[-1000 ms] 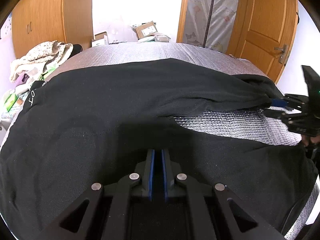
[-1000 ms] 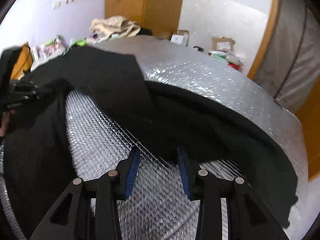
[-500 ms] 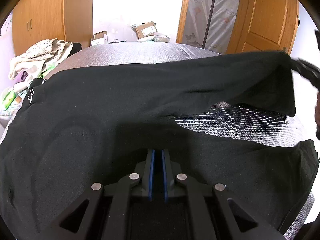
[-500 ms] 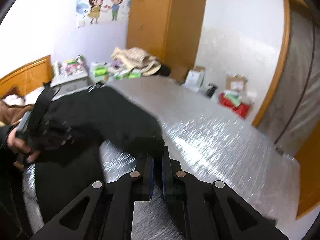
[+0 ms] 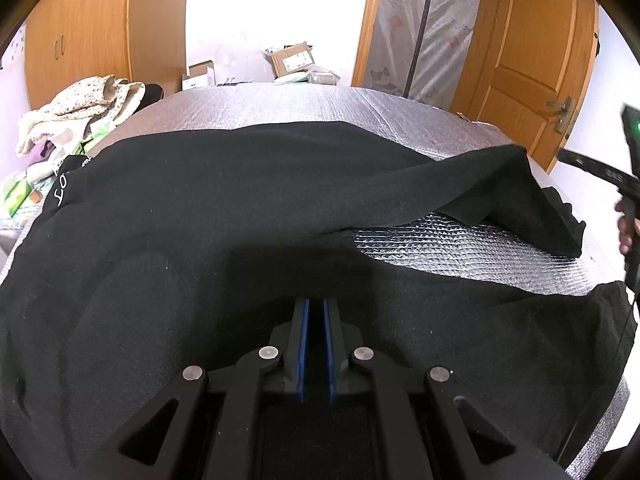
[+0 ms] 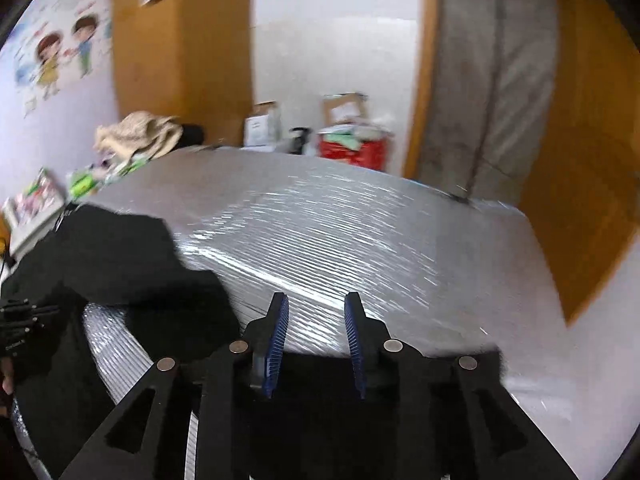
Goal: Fold clothes
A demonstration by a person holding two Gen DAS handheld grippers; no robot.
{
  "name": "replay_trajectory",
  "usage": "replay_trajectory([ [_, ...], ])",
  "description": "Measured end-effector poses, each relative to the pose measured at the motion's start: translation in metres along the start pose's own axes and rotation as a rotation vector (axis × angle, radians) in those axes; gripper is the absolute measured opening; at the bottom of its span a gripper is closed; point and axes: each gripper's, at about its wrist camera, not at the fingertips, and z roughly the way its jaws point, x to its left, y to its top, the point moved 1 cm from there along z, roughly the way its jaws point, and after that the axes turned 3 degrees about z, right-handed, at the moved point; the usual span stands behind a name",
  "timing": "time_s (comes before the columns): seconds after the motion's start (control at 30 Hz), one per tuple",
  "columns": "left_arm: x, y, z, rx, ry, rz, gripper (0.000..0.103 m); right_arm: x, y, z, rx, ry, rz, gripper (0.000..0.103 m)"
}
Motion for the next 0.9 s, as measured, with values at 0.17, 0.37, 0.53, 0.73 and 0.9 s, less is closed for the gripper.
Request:
replay_trajectory([
  [0.17,0.001,-0.001,-0.001,-0.001,-0.003,-0.001,0.007,-0.041,-0.036,-0.035,0.027,-0.041,0.041,0.04],
  [0.37,0.002,-0.001,-0.001,-0.001,0.006,0.009,0.007,-0.058,-0.08,-0.039,0.131,-0.051,0.135,0.04],
  [0.53,0.004,-0.001,-0.002,-0.001,0.003,0.008,0.007,-0.075,-0.088,-0.044,0.111,-0.136,0.184,0.04],
  [0.73,0.003,-0.002,-0.002,-0.001,0.003,0.008,0.007,-0.132,-0.093,-0.035,0.153,-0.168,0.434,0.04],
  [0.9,0.003,-0.002,-0.003,-0.001,0.006,0.012,0.007,-0.14,-0.09,-0.029,0.126,-0.088,0.499,0.04],
])
